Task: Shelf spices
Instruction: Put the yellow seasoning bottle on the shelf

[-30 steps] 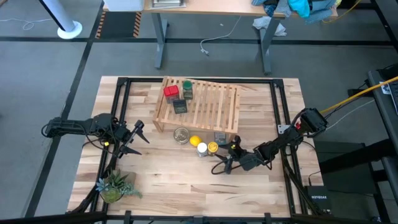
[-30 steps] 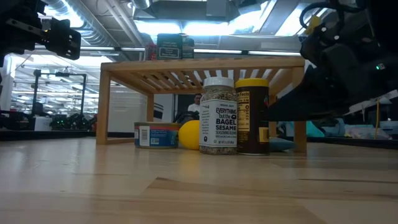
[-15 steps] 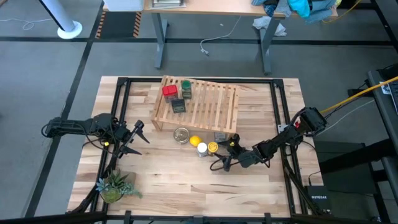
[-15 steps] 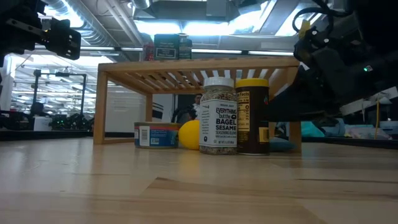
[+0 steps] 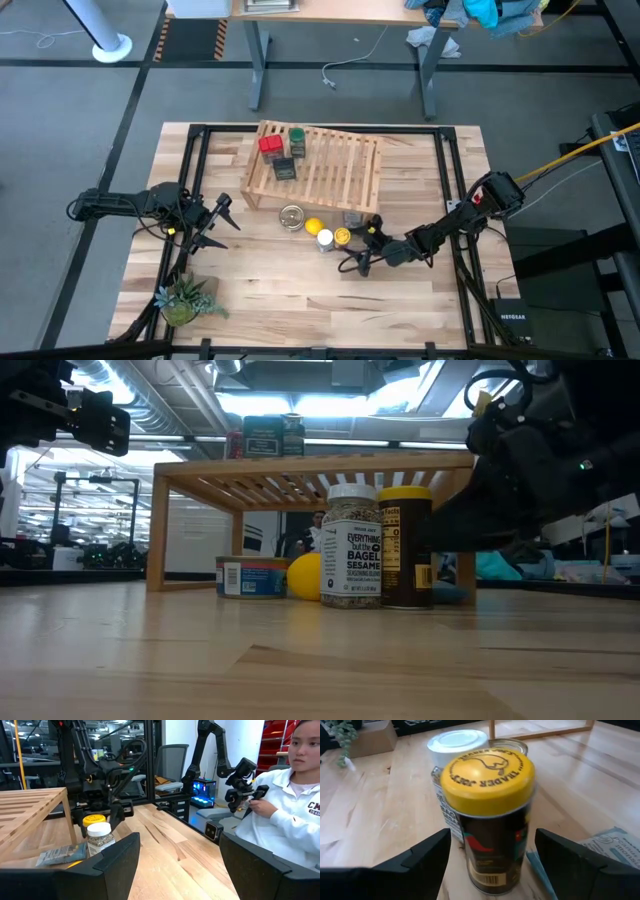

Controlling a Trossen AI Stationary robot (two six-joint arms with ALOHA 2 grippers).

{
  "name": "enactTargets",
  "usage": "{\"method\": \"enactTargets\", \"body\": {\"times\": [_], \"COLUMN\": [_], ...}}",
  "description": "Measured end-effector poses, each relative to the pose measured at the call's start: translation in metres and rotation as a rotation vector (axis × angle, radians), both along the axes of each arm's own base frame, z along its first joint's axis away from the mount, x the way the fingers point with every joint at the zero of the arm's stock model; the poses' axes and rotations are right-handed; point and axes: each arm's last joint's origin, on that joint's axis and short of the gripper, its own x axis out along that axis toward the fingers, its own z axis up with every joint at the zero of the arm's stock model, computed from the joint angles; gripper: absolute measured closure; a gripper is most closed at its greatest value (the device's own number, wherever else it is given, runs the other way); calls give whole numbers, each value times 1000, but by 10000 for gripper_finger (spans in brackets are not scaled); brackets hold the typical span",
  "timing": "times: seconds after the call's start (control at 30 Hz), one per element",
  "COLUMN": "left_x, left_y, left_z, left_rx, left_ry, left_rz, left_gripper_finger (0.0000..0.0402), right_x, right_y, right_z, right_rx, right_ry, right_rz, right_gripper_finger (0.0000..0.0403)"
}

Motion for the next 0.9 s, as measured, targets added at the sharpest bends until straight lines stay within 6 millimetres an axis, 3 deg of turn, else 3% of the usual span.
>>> {"method": "enactTargets", "body": {"times": [0.2, 0.47, 0.9], "left_x": [0, 0, 0], "left_y": [0, 0, 0], "left_z": [0, 0, 0], "left_rx": [0, 0, 0], "left_ry": [0, 0, 0], "left_rz": [0, 0, 0], "left_gripper_finger": [135, 135, 135], "right_x": [5, 18, 18], "right_y": [3, 0, 0], "right_z": [0, -13, -15], "right_rx": [-40, -66, -93], "right_ry": [10, 43, 49], "right_rz": [35, 22, 28], "right_gripper_finger": [106, 106, 108]}}
